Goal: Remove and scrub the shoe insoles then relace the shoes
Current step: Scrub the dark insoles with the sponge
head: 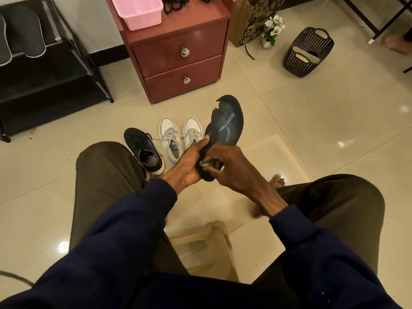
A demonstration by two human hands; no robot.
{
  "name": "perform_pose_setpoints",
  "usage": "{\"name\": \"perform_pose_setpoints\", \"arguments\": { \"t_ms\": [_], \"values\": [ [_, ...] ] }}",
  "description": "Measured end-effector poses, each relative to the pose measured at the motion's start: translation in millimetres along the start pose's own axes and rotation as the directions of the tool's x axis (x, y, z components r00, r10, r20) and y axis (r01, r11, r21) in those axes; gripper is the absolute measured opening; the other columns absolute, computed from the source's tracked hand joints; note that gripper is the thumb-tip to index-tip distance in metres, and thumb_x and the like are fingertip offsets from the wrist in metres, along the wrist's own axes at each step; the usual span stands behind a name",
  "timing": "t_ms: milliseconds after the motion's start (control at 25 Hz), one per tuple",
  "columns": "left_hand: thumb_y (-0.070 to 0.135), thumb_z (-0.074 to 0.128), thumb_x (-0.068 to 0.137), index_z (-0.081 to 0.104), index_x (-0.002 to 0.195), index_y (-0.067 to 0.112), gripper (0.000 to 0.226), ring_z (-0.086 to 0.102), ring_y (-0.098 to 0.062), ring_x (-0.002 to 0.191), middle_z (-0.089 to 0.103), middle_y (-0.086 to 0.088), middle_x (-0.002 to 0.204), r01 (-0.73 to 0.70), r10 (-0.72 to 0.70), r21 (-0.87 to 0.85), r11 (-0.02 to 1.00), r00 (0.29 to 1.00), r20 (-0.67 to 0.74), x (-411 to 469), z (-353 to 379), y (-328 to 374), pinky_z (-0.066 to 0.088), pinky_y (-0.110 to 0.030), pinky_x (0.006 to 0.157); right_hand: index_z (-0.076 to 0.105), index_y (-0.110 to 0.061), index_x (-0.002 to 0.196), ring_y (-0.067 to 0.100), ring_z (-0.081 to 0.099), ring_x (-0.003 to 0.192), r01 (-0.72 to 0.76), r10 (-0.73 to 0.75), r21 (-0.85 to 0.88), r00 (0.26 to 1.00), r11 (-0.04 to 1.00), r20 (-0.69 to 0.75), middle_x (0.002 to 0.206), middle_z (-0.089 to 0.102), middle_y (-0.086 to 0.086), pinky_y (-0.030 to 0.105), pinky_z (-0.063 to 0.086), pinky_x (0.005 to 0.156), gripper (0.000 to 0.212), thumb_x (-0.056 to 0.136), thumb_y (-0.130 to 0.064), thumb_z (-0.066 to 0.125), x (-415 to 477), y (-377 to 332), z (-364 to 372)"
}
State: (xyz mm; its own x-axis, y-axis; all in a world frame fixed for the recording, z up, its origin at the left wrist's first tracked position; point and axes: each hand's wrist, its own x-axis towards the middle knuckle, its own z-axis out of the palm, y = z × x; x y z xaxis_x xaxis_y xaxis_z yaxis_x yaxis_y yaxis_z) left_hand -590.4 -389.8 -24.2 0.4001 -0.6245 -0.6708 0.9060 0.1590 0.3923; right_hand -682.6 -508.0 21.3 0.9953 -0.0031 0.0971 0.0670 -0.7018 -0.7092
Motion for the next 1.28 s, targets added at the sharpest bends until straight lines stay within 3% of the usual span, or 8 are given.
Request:
{"name": "perform_pose_setpoints", "arguments": {
  "t_ms": [120, 240, 320, 480, 680, 880, 1120, 1280],
  "values": [
    [0.031, 0.065, 0.099, 0.058, 0.142, 0.006, 0.05, 0.069, -0.029, 0.105, 0.068, -0.015, 0.129, 0.002, -0.002, 0.007, 1.0, 1.0, 0.002, 0, -3, 0, 0.058, -0.041, 0.092, 0.079, -0.015, 0.088, 0.008, 0.063, 0.073, -0.041, 0.043, -0.014, 0.977, 0.999, 0.209, 0.085, 0.07, -0.008, 0.028, 0.055, 0.067, 0.007, 0.082, -0.016, 0.082, 0, 0, -12],
    [0.026, 0.061, 0.102, 0.058, 0.142, 0.006, 0.045, 0.072, -0.03, 0.101, 0.067, -0.016, 0.133, -0.043, 0.043, -0.054, 0.998, 0.999, 0.004, 2, -2, 1, 0.063, -0.043, 0.084, 0.076, -0.015, 0.088, 0.015, 0.06, 0.078, -0.159, 0.12, -0.358, 0.984, 0.92, -0.128, 0.087, 0.07, 0.0, 0.036, 0.055, 0.068, 0.015, 0.082, -0.026, 0.084, -1, 20, -19],
    [0.026, 0.061, 0.102, 0.058, 0.142, 0.006, 0.045, 0.074, -0.029, 0.098, 0.07, -0.016, 0.127, -0.056, 0.055, -0.043, 0.998, 0.998, -0.017, 3, -1, 0, 0.063, -0.042, 0.081, 0.074, -0.013, 0.089, 0.018, 0.059, 0.081, -0.173, 0.106, -0.326, 0.971, 0.93, -0.213, 0.089, 0.069, 0.002, 0.037, 0.053, 0.069, 0.015, 0.081, -0.02, 0.084, -1, 19, -12],
    [0.031, 0.063, 0.101, 0.061, 0.138, 0.004, 0.046, 0.072, -0.027, 0.096, 0.073, -0.014, 0.117, -0.022, 0.023, 0.041, 0.999, 1.0, -0.019, 4, -3, -3, 0.059, -0.04, 0.088, 0.08, -0.016, 0.085, 0.01, 0.06, 0.07, -0.101, 0.106, -0.036, 0.979, 0.994, 0.172, 0.082, 0.069, -0.008, 0.036, 0.054, 0.064, 0.005, 0.081, -0.014, 0.08, -3, 3, -6],
    [0.023, 0.062, 0.101, 0.058, 0.139, 0.006, 0.041, 0.068, -0.039, 0.113, 0.066, -0.021, 0.134, -0.019, 0.021, -0.031, 0.999, 0.999, 0.046, 4, -1, -4, 0.05, -0.057, 0.106, 0.077, -0.014, 0.093, 0.017, 0.059, 0.083, -0.316, 0.21, -0.356, 0.929, 0.879, -0.305, 0.091, 0.07, 0.002, 0.039, 0.056, 0.07, 0.015, 0.084, -0.025, 0.081, -4, 39, -20],
    [0.026, 0.065, 0.099, 0.066, 0.127, 0.007, 0.034, 0.073, -0.028, 0.095, 0.074, -0.015, 0.115, -0.021, 0.021, 0.054, 0.998, 1.0, -0.002, 3, -3, -3, 0.061, -0.04, 0.084, 0.08, -0.015, 0.089, 0.01, 0.06, 0.075, -0.101, 0.109, -0.102, 0.991, 0.99, 0.079, 0.087, 0.07, -0.004, 0.036, 0.055, 0.066, 0.008, 0.081, -0.015, 0.08, -3, 12, -2],
    [0.024, 0.059, 0.102, 0.06, 0.133, 0.001, 0.039, 0.07, -0.042, 0.106, 0.068, -0.026, 0.126, 0.021, -0.022, 0.025, 0.999, 0.998, 0.059, -2, 2, -4, 0.055, -0.054, 0.099, 0.076, -0.011, 0.093, 0.022, 0.058, 0.085, -0.361, 0.211, -0.358, 0.894, 0.861, -0.395, 0.091, 0.071, 0.007, 0.04, 0.054, 0.071, 0.015, 0.085, -0.022, 0.08, -2, 40, -20],
    [0.024, 0.06, 0.101, 0.073, 0.104, 0.007, 0.023, 0.074, -0.027, 0.078, 0.076, -0.015, 0.094, 0.024, -0.025, 0.07, 0.997, 1.0, 0.009, -4, 2, -6, 0.063, -0.039, 0.071, 0.078, -0.014, 0.095, 0.015, 0.058, 0.084, -0.082, 0.072, -0.166, 0.995, 0.983, -0.063, 0.09, 0.07, 0.0, 0.034, 0.053, 0.07, 0.013, 0.085, -0.024, 0.08, -3, 18, 2]
  ]
}}
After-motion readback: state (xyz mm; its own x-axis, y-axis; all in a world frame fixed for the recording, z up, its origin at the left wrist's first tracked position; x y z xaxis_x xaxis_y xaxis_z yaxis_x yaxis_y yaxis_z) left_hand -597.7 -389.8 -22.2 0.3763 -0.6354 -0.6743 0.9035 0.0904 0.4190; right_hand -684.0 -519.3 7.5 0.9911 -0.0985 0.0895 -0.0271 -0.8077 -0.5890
